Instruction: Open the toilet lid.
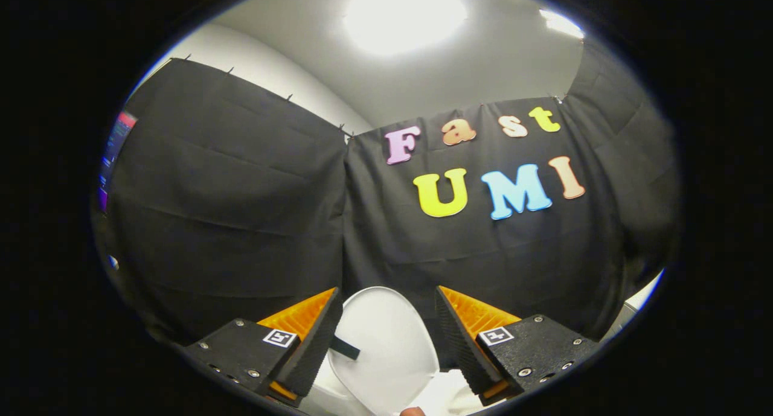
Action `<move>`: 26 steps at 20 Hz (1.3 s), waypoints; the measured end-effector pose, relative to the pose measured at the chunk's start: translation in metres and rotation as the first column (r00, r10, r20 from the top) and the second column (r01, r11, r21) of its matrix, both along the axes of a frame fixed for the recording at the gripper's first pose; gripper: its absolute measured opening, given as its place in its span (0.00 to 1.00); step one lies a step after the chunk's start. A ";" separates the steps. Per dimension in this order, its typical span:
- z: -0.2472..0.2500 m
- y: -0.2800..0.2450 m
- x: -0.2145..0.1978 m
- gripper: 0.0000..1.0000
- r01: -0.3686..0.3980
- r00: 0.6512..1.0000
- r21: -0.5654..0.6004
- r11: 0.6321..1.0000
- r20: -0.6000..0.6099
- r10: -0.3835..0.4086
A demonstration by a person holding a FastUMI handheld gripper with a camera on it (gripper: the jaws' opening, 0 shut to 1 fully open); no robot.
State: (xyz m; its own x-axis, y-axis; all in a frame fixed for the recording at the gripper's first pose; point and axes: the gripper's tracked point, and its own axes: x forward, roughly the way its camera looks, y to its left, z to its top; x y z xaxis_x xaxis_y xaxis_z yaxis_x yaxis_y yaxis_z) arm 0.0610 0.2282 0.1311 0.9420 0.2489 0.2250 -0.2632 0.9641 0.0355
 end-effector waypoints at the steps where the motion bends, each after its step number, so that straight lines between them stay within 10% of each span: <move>1: -0.001 -0.021 -0.005 0.93 0.034 0.999 0.008 0.999 -0.008 -0.034; 10: -0.073 -0.164 -0.019 0.95 0.231 0.962 -0.045 0.972 -0.142 -0.235; 26: -0.154 -0.202 -0.045 0.95 0.253 0.928 -0.172 0.952 -0.237 -0.289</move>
State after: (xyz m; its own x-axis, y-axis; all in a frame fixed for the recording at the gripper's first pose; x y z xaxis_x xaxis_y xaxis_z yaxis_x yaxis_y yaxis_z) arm 0.0158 0.0264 -0.0230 0.9986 -0.0129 -0.0505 0.0094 0.9975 -0.0696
